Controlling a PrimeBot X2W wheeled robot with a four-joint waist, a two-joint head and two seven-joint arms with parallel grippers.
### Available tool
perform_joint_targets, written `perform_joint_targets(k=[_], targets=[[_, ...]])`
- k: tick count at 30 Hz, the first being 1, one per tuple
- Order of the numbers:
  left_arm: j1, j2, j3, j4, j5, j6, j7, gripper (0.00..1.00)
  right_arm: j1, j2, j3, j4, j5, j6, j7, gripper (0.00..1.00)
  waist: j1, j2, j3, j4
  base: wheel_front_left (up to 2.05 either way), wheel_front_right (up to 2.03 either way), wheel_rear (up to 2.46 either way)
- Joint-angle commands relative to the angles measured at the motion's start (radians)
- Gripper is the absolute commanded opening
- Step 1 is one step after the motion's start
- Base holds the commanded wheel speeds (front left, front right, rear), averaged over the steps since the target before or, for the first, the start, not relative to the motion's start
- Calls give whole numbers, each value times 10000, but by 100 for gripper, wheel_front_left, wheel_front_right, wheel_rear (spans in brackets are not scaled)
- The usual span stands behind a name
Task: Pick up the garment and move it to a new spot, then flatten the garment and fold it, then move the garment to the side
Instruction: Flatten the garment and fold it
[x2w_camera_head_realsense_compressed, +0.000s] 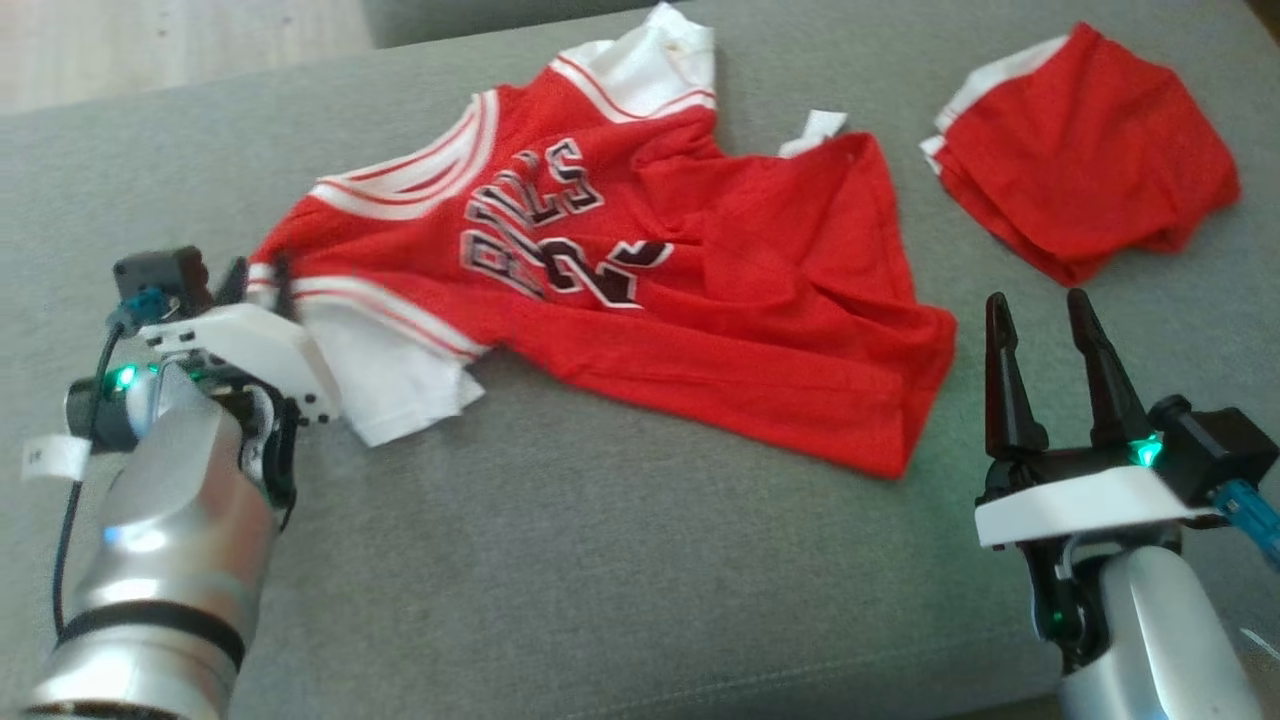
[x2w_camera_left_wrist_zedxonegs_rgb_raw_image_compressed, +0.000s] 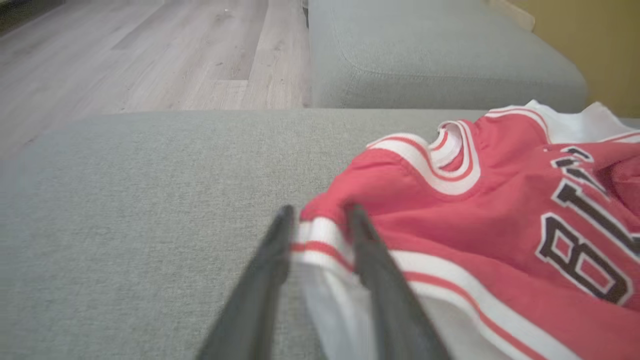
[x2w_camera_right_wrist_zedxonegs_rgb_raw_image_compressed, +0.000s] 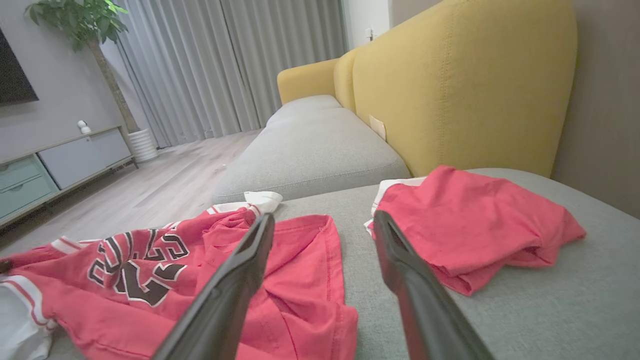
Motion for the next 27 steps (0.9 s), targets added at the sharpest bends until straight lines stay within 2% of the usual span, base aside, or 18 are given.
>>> perform_joint_targets(k=[1, 6, 11, 12, 18, 22, 27], targets=[[-120, 413, 403, -723, 29, -21, -134, 100, 16, -34, 210, -409, -32, -7, 13, 100, 0, 0, -134, 229, 0, 0, 0], [1072, 409, 1034, -2811, 228, 140, -134, 100, 242, -34, 235, -433, 18, -7, 18, 100, 0, 0, -440, 587, 0, 0, 0], [2820, 81, 1763, -4927, 410, 80, -134, 100, 545, -34, 277, -429, 211, -7, -61, 100, 0, 0, -878, 874, 0, 0, 0], [2820, 81, 1763, -4927, 410, 80, -134, 100, 545, -34, 277, -429, 211, -7, -61, 100, 0, 0, -878, 874, 0, 0, 0], [4811, -587, 2453, -6988, 721, -45, -135, 100, 1026, -34, 277, -384, 357, -7, -182, 100, 0, 0, -1306, 1159, 0, 0, 0], [5566, -899, 2574, -7385, 838, -204, -135, 100, 1157, -33, 324, -373, 417, -7, -199, 100, 0, 0, -1385, 1224, 0, 0, 0], [5589, -1042, 2521, -7096, 1029, -366, -135, 100, 1036, -33, 469, -472, 366, -7, -119, 100, 0, 0, -1247, 1067, 0, 0, 0]])
